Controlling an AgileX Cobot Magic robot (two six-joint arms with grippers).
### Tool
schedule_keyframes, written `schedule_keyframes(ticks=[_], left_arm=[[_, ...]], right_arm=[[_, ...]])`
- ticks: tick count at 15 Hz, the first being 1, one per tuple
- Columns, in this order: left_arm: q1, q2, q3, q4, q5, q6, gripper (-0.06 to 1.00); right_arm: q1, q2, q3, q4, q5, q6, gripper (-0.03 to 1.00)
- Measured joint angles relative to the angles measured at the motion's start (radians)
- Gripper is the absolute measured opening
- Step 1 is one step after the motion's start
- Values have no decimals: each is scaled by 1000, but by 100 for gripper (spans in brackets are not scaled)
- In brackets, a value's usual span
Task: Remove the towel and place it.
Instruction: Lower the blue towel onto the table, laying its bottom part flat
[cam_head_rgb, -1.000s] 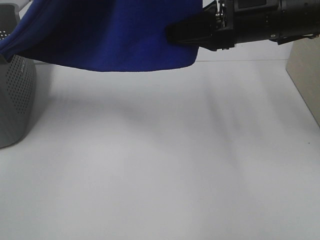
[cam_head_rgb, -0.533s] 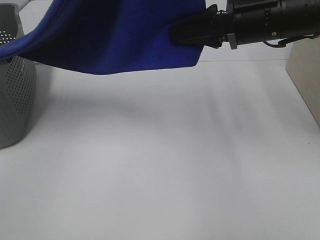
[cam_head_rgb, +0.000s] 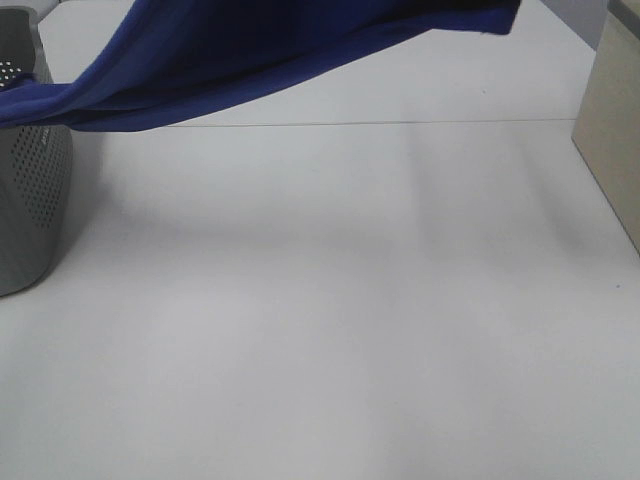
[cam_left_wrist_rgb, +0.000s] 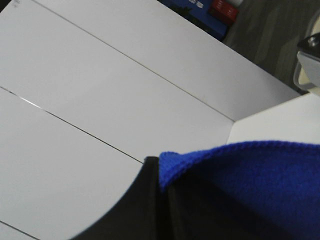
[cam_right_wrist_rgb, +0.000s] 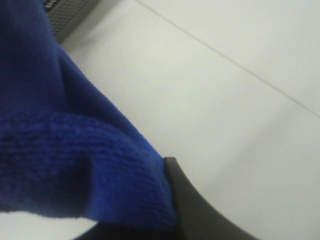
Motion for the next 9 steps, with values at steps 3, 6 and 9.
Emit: schedule_keyframes(ticks=[3,6,9], left_arm=[[72,24,0,-34,-126,-120,0],[156,72,-1,-73,-262,-260,0],[192,97,-1,-82,-307,-332,0]], right_arm=[[0,-9,-146,-181,48,104,1],[0,-9,-247,-244,50,108,1],[0,-11,-262,-247,14,78,1]])
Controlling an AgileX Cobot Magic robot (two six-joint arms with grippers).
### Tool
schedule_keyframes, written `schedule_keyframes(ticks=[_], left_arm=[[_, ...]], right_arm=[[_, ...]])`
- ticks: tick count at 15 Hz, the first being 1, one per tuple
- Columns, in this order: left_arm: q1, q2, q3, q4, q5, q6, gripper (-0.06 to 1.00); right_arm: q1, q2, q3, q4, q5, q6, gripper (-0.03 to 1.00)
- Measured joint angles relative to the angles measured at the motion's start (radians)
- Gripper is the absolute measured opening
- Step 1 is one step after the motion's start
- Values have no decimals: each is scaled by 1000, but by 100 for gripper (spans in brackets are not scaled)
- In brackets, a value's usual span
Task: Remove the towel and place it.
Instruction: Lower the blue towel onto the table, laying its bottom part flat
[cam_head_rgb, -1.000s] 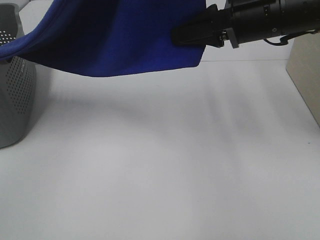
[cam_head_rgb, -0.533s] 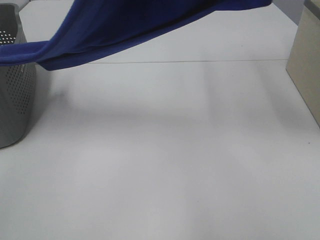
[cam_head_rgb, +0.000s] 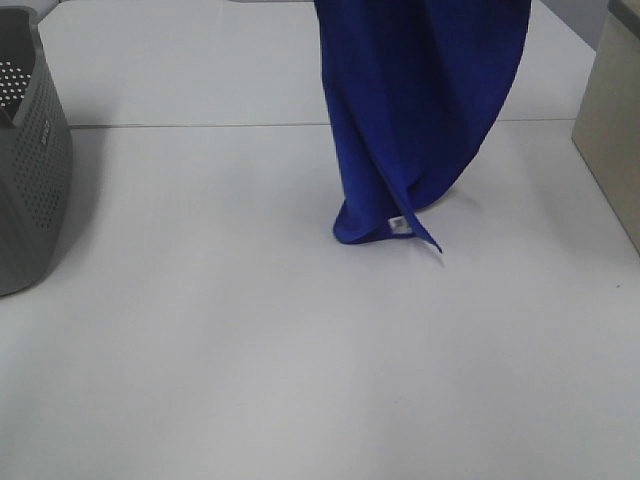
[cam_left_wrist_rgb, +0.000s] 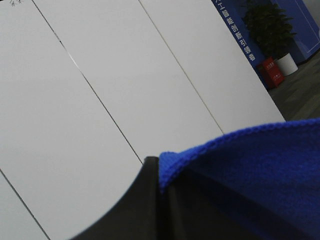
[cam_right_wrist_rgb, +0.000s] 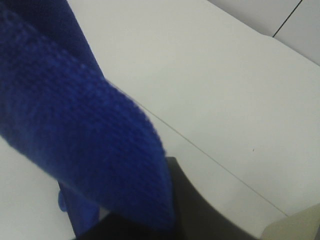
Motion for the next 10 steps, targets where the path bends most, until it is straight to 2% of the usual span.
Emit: schedule_keyframes(ticks=[3,6,10], left_arm=[[3,27,-1,0,-57,3,0],[30,85,-50,0,-111,38,0],[87,244,-276,0,-123,38,0]], right_arm=[[0,19,0,-57,-211,-28,1],[0,55,0,-129,-345,-43,1],[0,119,-24,-153,-599,-57,1]])
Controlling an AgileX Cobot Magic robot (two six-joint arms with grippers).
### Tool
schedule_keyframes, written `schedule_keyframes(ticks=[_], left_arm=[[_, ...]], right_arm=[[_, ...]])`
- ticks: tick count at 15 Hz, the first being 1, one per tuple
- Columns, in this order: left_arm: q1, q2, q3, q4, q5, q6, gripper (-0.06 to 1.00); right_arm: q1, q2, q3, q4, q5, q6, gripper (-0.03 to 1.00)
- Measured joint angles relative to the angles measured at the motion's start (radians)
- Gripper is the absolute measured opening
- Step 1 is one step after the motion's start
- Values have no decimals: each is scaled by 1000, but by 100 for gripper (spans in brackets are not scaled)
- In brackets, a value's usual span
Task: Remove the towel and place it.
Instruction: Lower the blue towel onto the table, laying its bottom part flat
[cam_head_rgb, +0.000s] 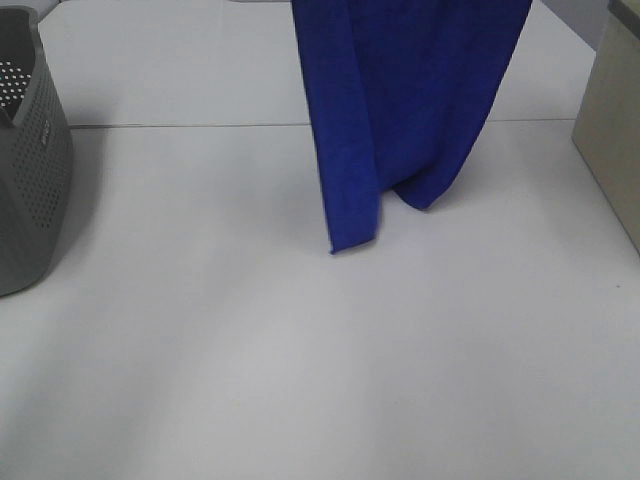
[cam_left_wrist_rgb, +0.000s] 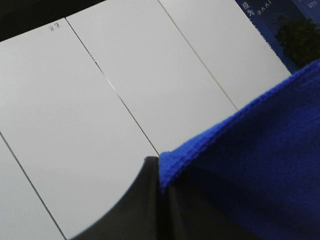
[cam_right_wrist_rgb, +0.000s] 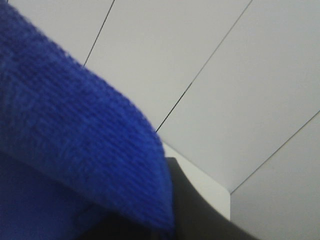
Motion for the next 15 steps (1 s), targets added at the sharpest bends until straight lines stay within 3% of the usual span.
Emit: schedule_keyframes(ticks=[3,10,15], left_arm=[[39,177,-241,1,-1,0,0],[139,523,-790,1,22,-14,0],[156,541,-843,3,23,-23,0]], right_arm=[[0,164,-156,9,-84,0,1],[0,512,-684,175,-104,0,1],[6,555,-720,209,-67,-2,1]])
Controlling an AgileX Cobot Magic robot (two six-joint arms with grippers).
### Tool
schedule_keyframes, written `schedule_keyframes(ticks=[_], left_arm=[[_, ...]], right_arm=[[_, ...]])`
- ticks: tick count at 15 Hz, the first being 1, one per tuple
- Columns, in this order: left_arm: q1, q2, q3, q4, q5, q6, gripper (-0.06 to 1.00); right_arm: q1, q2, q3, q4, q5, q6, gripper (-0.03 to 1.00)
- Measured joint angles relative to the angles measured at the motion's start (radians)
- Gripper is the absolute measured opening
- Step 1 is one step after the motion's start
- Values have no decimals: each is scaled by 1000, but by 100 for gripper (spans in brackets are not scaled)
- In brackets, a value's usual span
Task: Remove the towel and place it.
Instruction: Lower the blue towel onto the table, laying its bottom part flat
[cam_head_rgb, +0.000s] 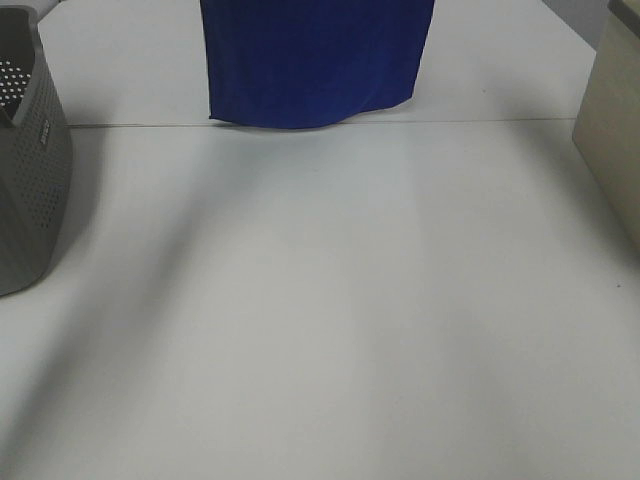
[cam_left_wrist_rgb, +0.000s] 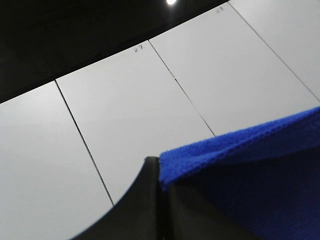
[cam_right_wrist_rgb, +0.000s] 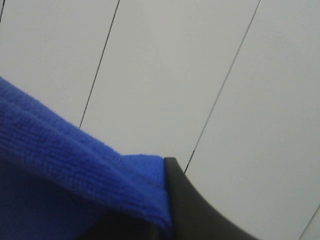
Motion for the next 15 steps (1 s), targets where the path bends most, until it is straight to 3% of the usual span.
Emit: schedule_keyframes(ticks=[8,11,12,15], left_arm=[[-10,1,0,0,127,0,0],[-73,-35,0,-4,568,0,0],[-81,-47,0,-10,647,0,0],[-114,-98,-3,-140,1072,29,0]], right_arm=[[0,0,-1,-7,174,0,1],[-15,-9,-1,-44,428,12,1],[-22,-16,0,-45,475,20,1],[-57,-68,-1,-55,765,53,1]])
